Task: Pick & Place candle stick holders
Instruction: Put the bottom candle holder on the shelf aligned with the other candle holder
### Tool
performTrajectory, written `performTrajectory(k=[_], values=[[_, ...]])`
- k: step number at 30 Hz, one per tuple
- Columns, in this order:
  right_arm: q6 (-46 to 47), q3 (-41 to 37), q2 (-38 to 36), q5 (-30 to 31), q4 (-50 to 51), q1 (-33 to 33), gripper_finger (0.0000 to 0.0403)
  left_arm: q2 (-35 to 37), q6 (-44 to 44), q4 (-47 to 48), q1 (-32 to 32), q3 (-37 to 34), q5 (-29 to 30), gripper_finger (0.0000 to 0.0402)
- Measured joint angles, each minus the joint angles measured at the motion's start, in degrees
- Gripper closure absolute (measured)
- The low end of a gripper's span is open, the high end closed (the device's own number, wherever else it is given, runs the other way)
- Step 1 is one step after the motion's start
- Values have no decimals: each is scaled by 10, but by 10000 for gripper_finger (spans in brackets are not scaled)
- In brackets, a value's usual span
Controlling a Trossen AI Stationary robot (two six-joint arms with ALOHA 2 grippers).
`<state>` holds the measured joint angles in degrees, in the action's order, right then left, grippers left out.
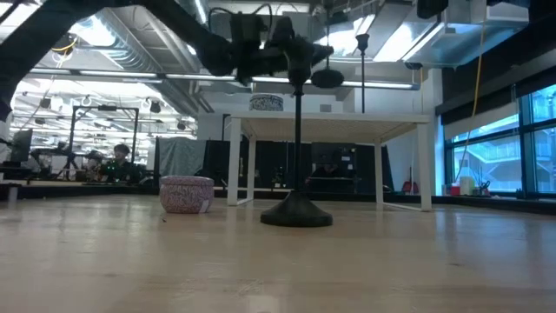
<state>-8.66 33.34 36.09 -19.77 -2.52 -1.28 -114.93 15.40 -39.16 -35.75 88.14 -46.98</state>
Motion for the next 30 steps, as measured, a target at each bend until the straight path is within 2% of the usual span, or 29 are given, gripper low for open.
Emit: performTrajectory(k=[6,11,16,24,30], values=[[-5,0,-10,0,23,0,134,-4,-20,-2,6,-31,78,393],[-6,0,-13,0,35,1,134,-5,-31,-30,13,-52,92,391],[-4,0,-13,0,38,5,134,-5,-4,-77,4,-82,94,392],[-9,0,-13,0,41,22,134,-5,-1,-102,-12,-123,95,393],[-16,0,-13,0,38,22,135,-5,-32,-100,-17,-141,95,393]])
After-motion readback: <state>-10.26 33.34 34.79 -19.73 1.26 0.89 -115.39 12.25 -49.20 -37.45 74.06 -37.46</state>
